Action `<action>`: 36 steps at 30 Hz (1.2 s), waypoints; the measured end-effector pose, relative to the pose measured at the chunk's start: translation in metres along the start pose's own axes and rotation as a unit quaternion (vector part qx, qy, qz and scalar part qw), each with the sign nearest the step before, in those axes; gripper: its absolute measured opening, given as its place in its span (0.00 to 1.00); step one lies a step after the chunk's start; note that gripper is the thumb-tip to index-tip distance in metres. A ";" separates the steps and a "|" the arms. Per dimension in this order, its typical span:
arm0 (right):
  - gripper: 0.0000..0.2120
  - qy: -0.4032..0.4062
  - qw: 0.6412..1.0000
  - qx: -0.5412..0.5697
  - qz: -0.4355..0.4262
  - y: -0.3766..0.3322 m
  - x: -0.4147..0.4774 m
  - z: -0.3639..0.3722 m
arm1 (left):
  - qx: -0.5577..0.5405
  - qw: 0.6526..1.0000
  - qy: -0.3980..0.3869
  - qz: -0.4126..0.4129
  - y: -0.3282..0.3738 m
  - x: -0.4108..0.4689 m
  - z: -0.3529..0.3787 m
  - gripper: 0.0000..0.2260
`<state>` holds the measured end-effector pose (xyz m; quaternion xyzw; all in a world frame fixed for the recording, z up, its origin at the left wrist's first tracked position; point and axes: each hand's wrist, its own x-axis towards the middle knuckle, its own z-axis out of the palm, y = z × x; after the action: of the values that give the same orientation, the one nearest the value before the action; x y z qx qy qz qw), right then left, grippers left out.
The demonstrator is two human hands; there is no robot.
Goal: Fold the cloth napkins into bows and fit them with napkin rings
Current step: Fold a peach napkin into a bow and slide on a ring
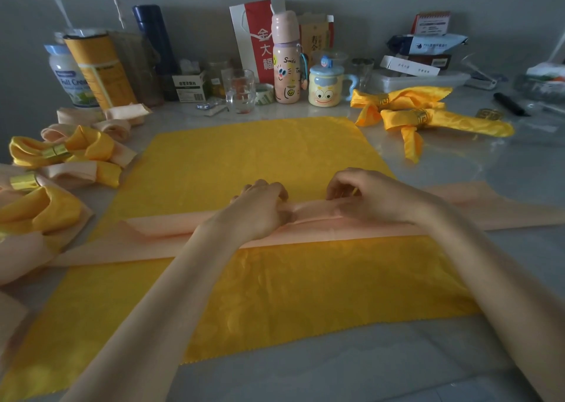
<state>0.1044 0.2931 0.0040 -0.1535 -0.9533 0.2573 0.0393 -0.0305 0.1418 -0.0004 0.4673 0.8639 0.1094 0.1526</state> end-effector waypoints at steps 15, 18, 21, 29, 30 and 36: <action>0.08 0.028 0.998 -0.057 -0.009 -0.007 -0.001 0.003 | -0.014 0.998 0.042 0.039 0.007 -0.006 0.001 0.15; 0.07 0.029 0.998 -0.061 -0.014 -0.009 -0.002 0.003 | -0.023 0.997 0.053 0.053 0.010 -0.009 0.001 0.13; 0.07 0.022 0.998 -0.057 -0.016 -0.012 -0.003 0.003 | -0.025 0.996 0.053 0.067 0.013 -0.010 0.003 0.11; 0.05 -0.008 0.999 -0.042 0.000 -0.007 -0.003 -0.001 | -0.017 0.996 0.056 0.066 0.011 -0.007 0.003 0.11; 0.04 -0.006 0.999 -0.038 0.003 -0.006 -0.003 -0.002 | -0.017 0.996 0.055 0.065 0.011 -0.007 0.004 0.11; 0.06 0.006 0.999 -0.031 -0.001 -0.006 -0.004 -0.001 | -0.016 0.996 0.056 0.064 0.013 -0.009 0.004 0.09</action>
<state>0.1067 0.2877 0.0081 -0.1555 -0.9606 0.2266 0.0407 -0.0140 0.1418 0.0018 0.5124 0.8374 0.1592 0.1041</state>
